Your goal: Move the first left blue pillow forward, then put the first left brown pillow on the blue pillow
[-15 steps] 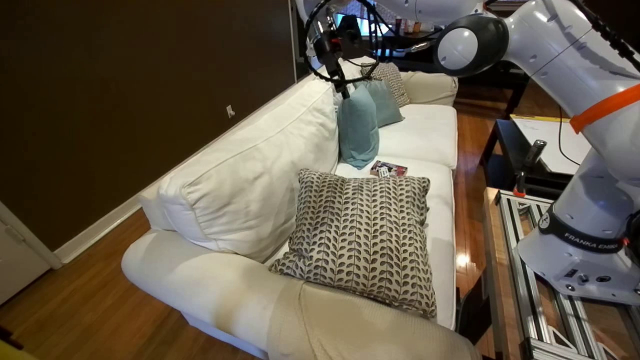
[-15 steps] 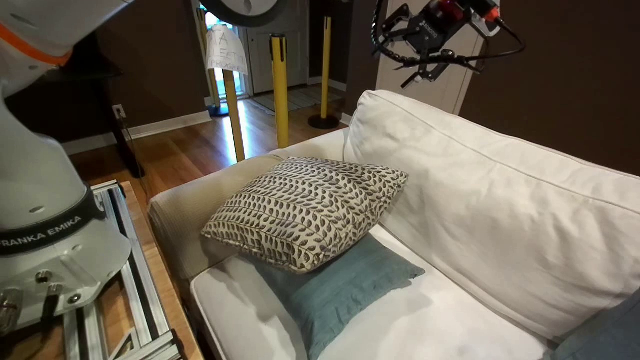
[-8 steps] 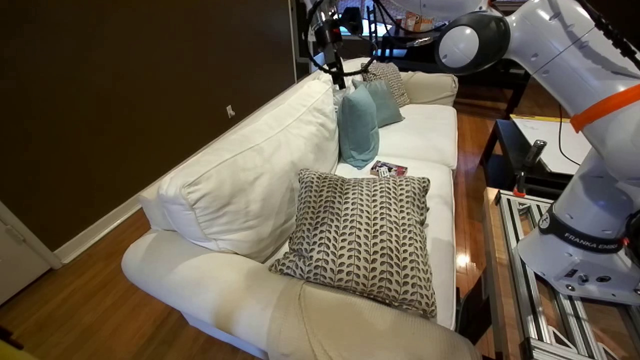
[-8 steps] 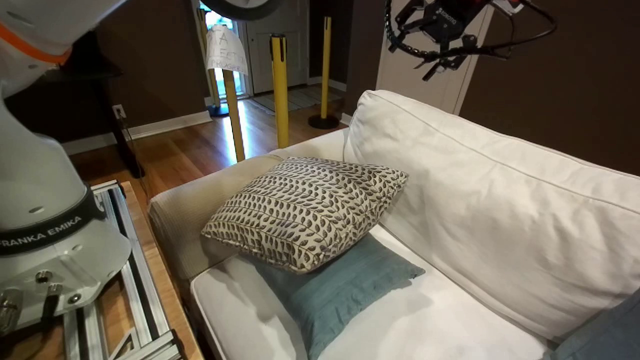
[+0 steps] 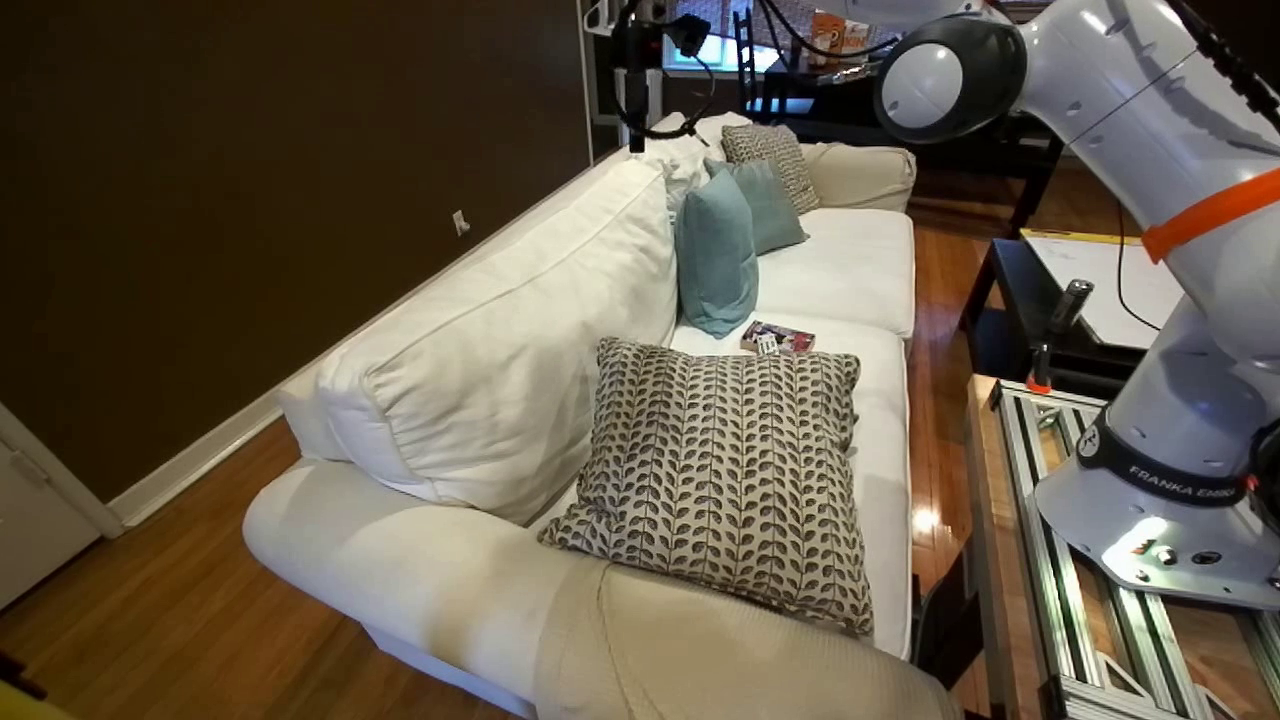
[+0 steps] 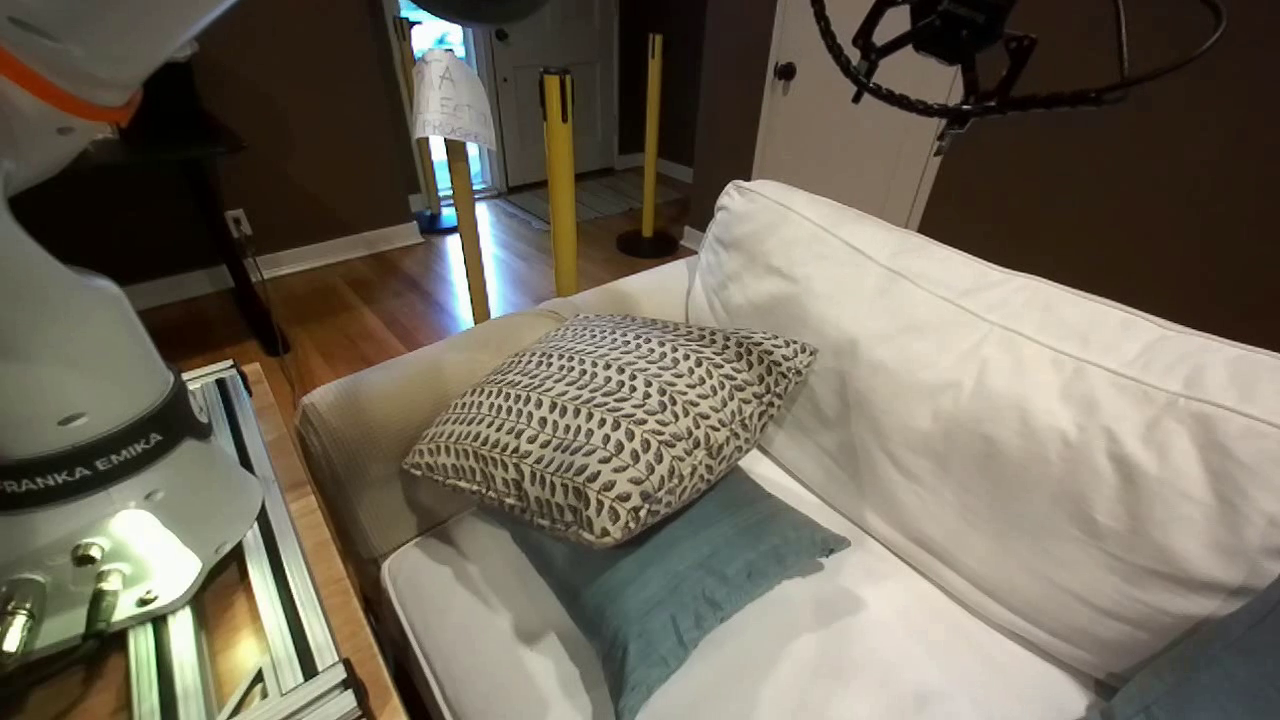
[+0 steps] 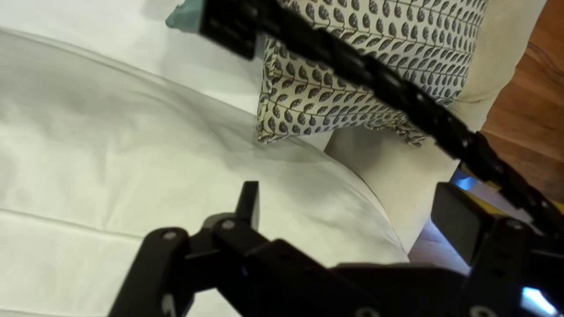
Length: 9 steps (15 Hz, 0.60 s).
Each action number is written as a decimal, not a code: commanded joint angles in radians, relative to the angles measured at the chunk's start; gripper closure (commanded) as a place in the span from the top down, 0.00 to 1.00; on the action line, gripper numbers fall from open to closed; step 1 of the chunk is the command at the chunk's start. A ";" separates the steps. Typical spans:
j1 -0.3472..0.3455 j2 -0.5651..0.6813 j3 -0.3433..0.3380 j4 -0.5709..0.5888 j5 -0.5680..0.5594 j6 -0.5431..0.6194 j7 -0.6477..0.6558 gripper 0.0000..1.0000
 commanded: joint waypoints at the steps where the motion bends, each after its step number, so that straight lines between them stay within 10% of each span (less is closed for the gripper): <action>1: -0.019 0.001 0.030 0.000 0.050 0.030 -0.056 1.00; 9: -0.026 -0.001 0.027 -0.001 0.092 -0.014 0.068 1.00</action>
